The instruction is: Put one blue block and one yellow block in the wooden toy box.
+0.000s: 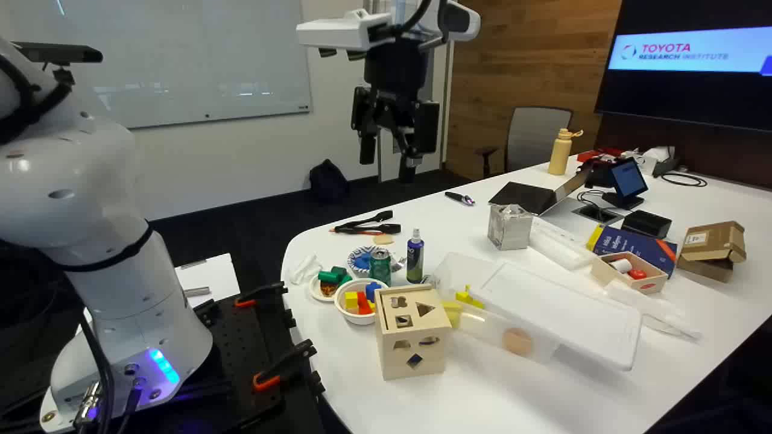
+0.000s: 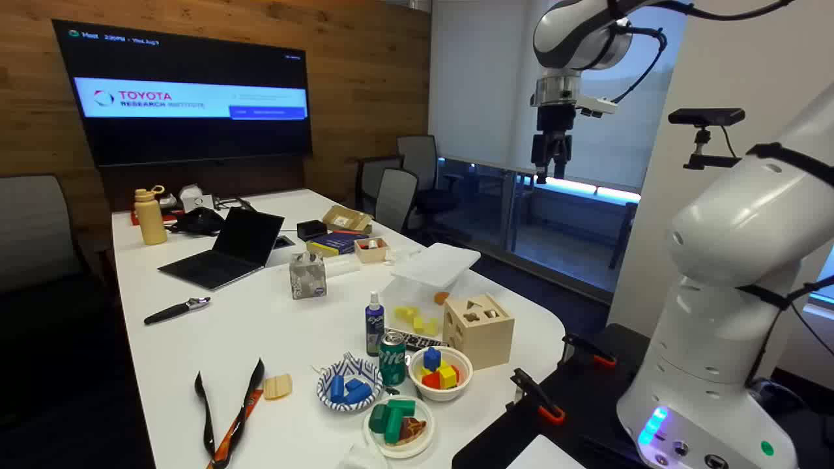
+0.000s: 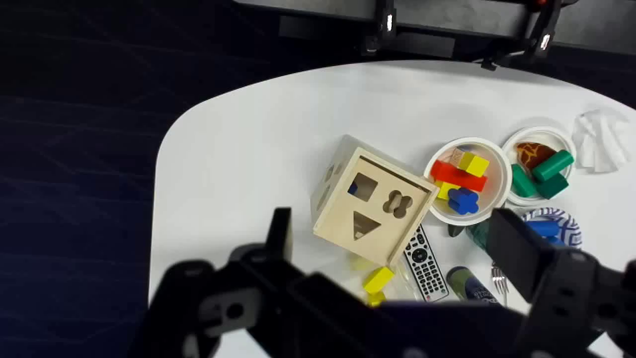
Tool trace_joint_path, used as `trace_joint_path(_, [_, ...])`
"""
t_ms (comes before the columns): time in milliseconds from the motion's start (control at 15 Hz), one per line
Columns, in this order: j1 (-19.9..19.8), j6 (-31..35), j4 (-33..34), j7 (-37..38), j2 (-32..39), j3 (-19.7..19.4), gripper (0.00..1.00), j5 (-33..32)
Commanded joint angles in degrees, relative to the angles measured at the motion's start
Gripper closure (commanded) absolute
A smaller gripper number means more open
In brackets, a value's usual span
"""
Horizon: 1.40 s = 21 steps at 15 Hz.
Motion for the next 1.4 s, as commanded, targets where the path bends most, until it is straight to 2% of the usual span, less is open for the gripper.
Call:
trace_joint_path(0, [-0.65, -0.06, 0.07, -0.24, 0.10, 0.58, 0.00, 0.28])
trace_joint_path(267, [1.44, 4.57, -4.29, 4.63, 0.95, 4.83, 0.00, 1.50])
trace_joint_path(400, [3.13, 8.69, -7.40, 8.51, 2.36, 7.89, 0.00, 3.31])
trace_joint_path(600, [6.41, 18.21, -12.24, 13.77, 6.34, 13.04, 0.00, 5.78])
trace_joint_path(800, [9.27, 30.09, -15.71, 19.04, 12.76, 17.42, 0.00, 7.76])
trace_joint_path(1000, [10.01, 42.21, -16.73, 24.62, 20.76, 20.66, 0.00, 6.18])
trace_joint_path(1333, [10.11, 52.95, -15.24, 26.64, 33.27, 21.30, 0.00, 5.81])
